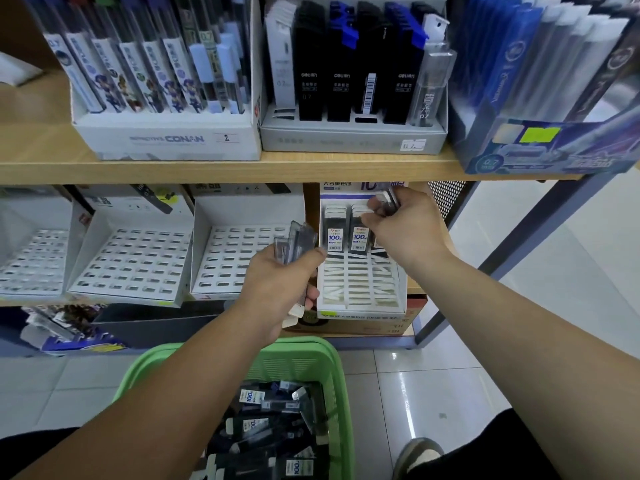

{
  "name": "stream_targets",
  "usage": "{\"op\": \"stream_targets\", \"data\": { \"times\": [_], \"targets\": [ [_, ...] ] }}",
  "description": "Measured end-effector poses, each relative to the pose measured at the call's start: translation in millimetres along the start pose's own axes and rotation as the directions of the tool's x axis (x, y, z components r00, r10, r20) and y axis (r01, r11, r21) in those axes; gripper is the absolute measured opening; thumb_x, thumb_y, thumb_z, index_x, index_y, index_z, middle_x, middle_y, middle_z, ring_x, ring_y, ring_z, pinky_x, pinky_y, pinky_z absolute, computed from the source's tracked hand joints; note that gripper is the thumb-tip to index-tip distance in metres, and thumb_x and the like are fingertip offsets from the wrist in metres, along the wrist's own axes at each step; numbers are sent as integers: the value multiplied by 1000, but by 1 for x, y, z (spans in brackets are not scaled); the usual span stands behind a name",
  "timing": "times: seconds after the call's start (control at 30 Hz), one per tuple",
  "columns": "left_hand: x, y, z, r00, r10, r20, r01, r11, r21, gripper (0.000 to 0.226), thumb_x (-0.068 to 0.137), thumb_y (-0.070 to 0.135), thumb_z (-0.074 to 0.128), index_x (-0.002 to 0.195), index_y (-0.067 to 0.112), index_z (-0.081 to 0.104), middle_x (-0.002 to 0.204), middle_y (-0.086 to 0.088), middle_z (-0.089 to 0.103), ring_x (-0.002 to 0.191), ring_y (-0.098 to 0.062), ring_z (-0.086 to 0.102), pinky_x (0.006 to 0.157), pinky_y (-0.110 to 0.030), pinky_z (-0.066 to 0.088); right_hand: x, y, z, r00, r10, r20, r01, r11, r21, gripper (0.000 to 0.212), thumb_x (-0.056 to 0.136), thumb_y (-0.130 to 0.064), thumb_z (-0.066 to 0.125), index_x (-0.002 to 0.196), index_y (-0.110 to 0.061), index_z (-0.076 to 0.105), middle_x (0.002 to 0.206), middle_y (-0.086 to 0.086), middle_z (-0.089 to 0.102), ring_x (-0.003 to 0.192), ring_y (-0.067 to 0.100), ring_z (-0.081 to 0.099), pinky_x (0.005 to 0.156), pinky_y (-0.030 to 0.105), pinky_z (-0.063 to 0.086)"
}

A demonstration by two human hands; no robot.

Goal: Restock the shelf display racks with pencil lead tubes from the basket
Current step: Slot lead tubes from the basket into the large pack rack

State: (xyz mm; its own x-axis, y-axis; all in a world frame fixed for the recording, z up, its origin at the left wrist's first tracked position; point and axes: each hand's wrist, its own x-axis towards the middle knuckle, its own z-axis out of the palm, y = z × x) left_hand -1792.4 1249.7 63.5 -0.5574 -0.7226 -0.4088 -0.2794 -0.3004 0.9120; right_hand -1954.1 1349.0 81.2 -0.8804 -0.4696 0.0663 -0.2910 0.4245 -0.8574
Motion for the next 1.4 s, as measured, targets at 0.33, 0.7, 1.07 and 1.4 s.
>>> {"op": "stream_targets", "data": {
  "times": [0.33, 0.7, 1.07, 1.4],
  "targets": [
    [-14, 16, -5, 957, -110, 268, 130, 990, -59, 39, 87, 13, 78, 122, 2, 66, 83, -12, 76, 63, -18, 69, 56, -27, 54, -10, -12, -17, 966, 118, 231, -181, 945, 273, 16, 86, -24, 83, 94, -14, 74, 63, -4, 65, 47, 8, 51, 45, 21, 39],
    [-21, 19, 16, 948, -113, 297, 112, 994, 21, 52, 83, 59, 74, 115, 17, 72, 84, -12, 78, 76, -26, 66, 61, -30, 51, -26, 2, -44, 902, 105, 420, -255, 913, 319, 17, 91, -10, 77, 104, -2, 69, 71, 3, 67, 49, 16, 49, 42, 24, 37],
    [-7, 9, 15, 984, -175, -8, 174, 982, -74, 41, 91, 37, 79, 115, 6, 68, 78, -11, 72, 53, -16, 63, 43, -28, 35, -33, 5, -72, 915, -90, 393, 16, 982, 186, 10, 101, -15, 65, 106, -10, 59, 76, 14, 72, 47, 6, 47, 45, 22, 41],
    [-14, 15, 14, 986, -168, 19, 168, 962, -217, 34, 80, 14, 87, 109, 2, 74, 73, -10, 73, 63, -18, 58, 55, -29, 38, -45, 5, -64, 815, -142, 561, 64, 986, 157, 21, 81, -4, 84, 95, -7, 69, 90, 17, 71, 76, 32, 65, 65, 45, 59]
  ]
}}
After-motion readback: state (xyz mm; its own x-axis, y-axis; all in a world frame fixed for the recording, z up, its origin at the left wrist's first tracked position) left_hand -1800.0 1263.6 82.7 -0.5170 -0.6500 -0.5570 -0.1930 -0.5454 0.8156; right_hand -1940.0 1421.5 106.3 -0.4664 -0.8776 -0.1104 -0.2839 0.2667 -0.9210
